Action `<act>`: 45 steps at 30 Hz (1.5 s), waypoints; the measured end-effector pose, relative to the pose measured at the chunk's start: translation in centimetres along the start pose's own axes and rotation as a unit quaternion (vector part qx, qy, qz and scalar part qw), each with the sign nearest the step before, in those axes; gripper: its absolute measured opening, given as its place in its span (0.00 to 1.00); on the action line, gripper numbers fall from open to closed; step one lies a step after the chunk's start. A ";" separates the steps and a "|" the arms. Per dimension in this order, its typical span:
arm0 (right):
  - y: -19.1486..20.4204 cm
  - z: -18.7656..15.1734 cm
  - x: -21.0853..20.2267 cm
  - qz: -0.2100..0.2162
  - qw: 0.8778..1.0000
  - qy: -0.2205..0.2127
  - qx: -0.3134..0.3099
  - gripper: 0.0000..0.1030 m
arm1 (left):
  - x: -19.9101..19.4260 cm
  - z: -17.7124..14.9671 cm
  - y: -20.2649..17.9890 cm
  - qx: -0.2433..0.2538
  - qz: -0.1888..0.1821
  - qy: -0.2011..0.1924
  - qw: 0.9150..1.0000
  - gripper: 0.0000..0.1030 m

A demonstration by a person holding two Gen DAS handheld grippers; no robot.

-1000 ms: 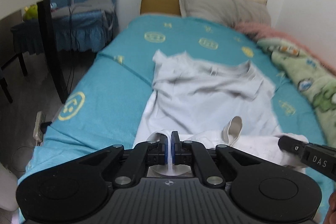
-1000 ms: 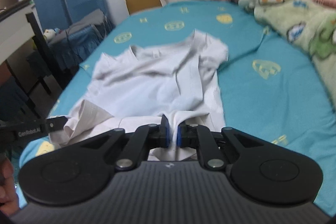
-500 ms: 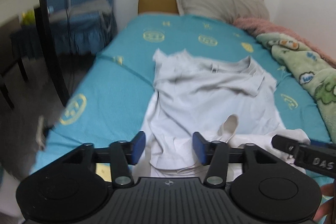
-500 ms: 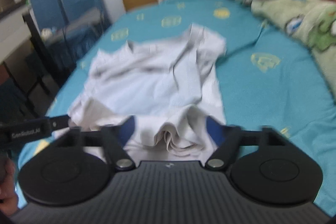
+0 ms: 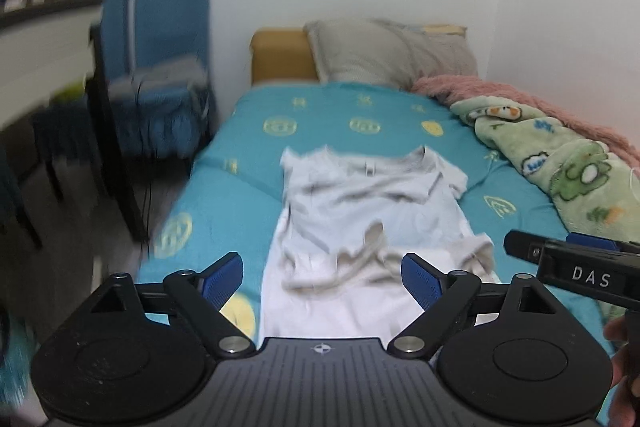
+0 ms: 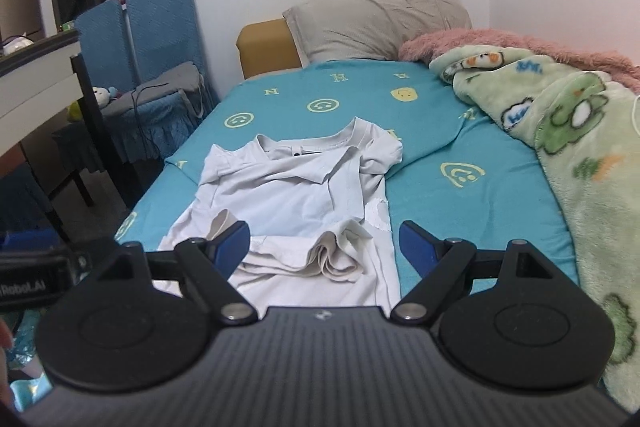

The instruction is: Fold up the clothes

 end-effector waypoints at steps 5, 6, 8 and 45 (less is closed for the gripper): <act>-0.2 -0.5 -0.7 -0.006 1.000 0.013 0.013 0.81 | 0.8 -3.5 2.5 -0.110 -0.054 0.116 0.986 0.84; -0.3 -0.7 -0.7 -0.004 1.000 0.018 0.019 0.81 | 1.0 -4.1 3.0 -0.132 -0.065 0.133 0.980 0.85; -0.3 -1.0 -0.7 0.002 0.999 0.026 0.030 0.81 | 1.3 -5.3 3.7 -0.171 -0.085 0.158 0.969 0.85; 0.1 -2.7 0.1 0.065 0.986 0.098 0.121 0.81 | 8.5 -9.3 7.1 -0.386 -0.129 0.199 0.892 0.19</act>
Point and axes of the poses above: each gripper's, at about its wrist camera, not at the fingertips, and x roughly the way its jaws point, y to its left, z to its top, the point moved 5 cm from there along x, roughly the way its jaws point, and after that the axes turned 4 degrees about y, right-handed, at the moved point
